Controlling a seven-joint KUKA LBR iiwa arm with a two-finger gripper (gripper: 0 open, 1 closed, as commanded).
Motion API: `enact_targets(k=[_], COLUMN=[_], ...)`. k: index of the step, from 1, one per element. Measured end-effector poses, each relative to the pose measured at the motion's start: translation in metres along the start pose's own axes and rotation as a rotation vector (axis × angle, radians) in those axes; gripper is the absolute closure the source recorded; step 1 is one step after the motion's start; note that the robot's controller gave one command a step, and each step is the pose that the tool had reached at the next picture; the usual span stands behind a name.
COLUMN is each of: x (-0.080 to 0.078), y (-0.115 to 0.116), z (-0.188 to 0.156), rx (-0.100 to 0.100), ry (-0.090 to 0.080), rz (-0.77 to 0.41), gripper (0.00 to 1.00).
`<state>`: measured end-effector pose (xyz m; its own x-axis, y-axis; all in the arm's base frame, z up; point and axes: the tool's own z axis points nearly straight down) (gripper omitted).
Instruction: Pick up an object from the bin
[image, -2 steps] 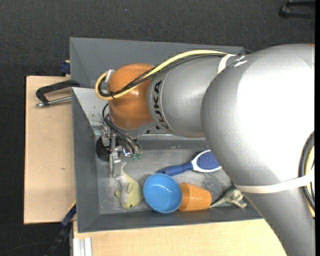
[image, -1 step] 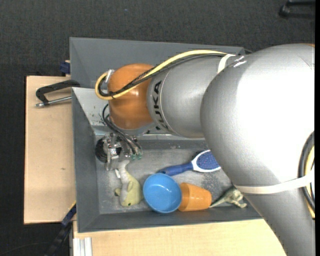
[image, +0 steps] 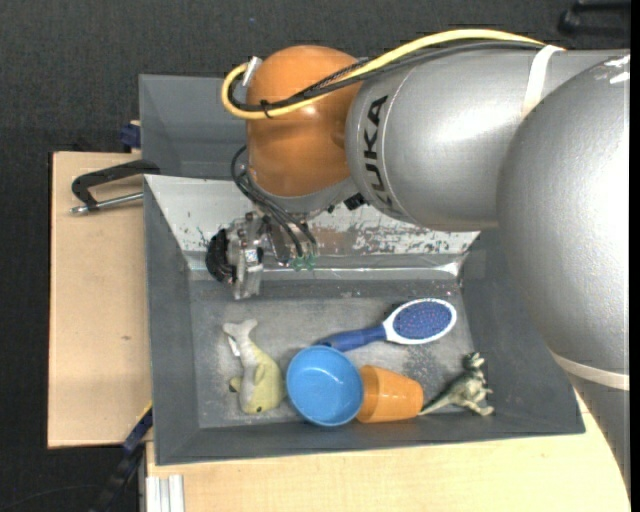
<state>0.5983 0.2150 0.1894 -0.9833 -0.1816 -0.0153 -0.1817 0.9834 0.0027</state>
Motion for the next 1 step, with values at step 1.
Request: enact_targets(k=[1], x=[-0.0075], y=[0.0012], z=[-0.1056], rx=[-0.001], ry=[-0.001], rz=[0.021], gripper=[1.00])
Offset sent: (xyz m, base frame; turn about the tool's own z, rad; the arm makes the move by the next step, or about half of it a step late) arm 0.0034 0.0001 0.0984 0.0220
